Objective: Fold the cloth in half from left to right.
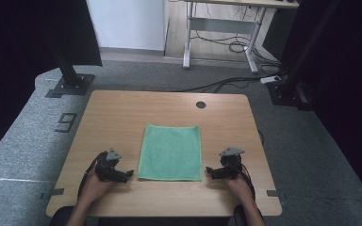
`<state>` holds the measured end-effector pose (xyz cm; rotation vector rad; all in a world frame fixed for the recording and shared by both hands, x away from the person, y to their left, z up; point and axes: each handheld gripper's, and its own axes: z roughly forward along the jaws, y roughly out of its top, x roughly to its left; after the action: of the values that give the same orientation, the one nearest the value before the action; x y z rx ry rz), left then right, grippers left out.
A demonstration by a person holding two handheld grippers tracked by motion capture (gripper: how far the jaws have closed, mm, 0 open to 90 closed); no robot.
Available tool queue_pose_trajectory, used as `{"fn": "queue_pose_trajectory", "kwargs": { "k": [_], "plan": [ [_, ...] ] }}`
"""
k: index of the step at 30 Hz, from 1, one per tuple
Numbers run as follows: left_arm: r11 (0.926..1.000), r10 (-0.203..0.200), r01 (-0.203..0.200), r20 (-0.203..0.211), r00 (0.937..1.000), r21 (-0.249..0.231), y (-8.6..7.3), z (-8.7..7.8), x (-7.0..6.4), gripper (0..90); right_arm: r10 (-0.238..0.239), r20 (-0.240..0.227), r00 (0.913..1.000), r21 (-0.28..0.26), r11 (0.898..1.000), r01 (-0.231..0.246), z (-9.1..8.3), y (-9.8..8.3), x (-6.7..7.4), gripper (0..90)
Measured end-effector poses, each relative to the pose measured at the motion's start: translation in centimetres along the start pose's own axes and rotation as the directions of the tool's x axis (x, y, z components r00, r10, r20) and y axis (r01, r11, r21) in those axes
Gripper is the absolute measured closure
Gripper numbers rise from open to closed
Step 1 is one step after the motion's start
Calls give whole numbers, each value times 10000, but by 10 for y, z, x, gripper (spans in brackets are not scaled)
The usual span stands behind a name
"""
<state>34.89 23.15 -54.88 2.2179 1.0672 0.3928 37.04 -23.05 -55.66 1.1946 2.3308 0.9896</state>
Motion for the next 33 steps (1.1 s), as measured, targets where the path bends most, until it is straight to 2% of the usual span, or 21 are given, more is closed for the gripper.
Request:
{"fn": "queue_pose_trajectory", "kwargs": {
  "k": [3,9,14,20,24,33],
  "plan": [
    [10000,-6,6,4,10000,-2,0,0,0,0,119,38,9999,44,9999,-119,-2,2,2,11],
    [10000,-15,15,-3,10000,-4,1,0,0,0,296,-136,9995,-533,9981,-303,-11,11,13,13],
    [10000,-66,66,-40,10000,2,1,1,0,0,-51,-418,9991,-380,9993,36,-7,15,29,13],
    [10000,-41,41,-21,10000,9,1,1,1,0,-557,-541,9970,121,9983,565,1,16,42,13],
    [9998,-51,52,-39,10000,165,4,2,1,0,-846,-340,9958,510,9950,863,5,14,43,23],
    [9999,-60,62,-217,9997,100,13,4,1,24,-509,-172,9986,668,9964,519,1,12,32,28]
  ]
}}
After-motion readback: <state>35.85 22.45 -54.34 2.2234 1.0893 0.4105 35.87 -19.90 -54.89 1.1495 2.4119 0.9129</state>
